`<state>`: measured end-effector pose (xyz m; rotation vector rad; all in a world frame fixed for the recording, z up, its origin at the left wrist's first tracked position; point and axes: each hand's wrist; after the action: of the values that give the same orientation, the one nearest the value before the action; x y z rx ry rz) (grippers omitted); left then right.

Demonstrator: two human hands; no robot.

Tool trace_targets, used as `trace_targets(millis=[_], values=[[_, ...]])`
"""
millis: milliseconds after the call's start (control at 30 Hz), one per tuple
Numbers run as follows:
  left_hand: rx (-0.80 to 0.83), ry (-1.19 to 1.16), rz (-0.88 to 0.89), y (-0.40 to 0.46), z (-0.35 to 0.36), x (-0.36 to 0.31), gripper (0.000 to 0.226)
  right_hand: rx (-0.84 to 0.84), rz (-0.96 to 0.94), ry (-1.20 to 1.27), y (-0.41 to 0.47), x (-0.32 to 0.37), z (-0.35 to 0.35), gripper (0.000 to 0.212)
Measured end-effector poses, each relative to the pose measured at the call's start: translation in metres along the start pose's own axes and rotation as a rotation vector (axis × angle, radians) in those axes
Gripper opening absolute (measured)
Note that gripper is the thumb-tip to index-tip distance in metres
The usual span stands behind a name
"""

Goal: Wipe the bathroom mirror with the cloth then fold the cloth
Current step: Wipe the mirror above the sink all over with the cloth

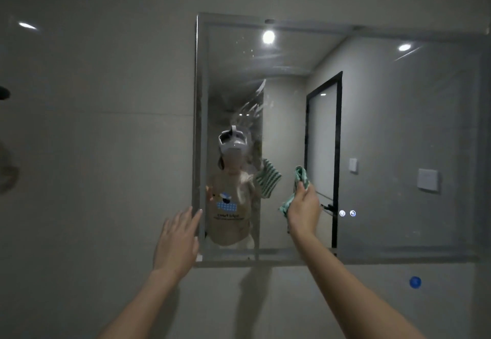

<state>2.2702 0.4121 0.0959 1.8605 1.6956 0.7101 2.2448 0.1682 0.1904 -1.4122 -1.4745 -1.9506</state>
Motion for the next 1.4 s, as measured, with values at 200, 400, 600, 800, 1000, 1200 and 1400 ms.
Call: trace_targets(millis=[200,400,600,800,1000,1200,1400], values=[[-0.168,-0.047,0.039,0.089,-0.001,0.028,0.053,-0.132,-0.084,0.032,0.062,0.032,0.050,0.030],[-0.300,-0.078,0.065,0.147,0.013,0.039,0.053,-0.231,-0.221,0.065,0.114,0.048,0.085,0.032],[-0.380,-0.068,0.051,0.184,0.022,0.054,0.056,-0.200,-0.386,-0.067,0.160,0.070,0.114,0.035],[-0.346,-0.014,0.089,0.204,0.032,0.055,0.058,0.027,-0.681,-0.510,0.186,0.072,0.148,0.052],[-0.326,-0.005,0.094,0.214,0.046,0.054,0.059,-0.005,-0.817,-0.885,0.202,0.026,0.182,0.074],[-0.396,0.018,0.091,0.219,0.061,0.052,0.059,0.017,-0.897,-0.952,0.201,0.005,0.186,0.063],[-0.427,0.038,0.074,0.222,0.071,0.053,0.060,0.050,-0.929,-0.859,0.203,0.000,0.187,0.067]])
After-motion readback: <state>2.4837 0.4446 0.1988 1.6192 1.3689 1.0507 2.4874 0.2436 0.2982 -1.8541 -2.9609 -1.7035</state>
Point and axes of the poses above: each hand's wrist, its own y-axis towards the middle knuckle, its own z-axis out of the palm, x = y × z, and after that the axes turned 8 degrees about x, right-handed
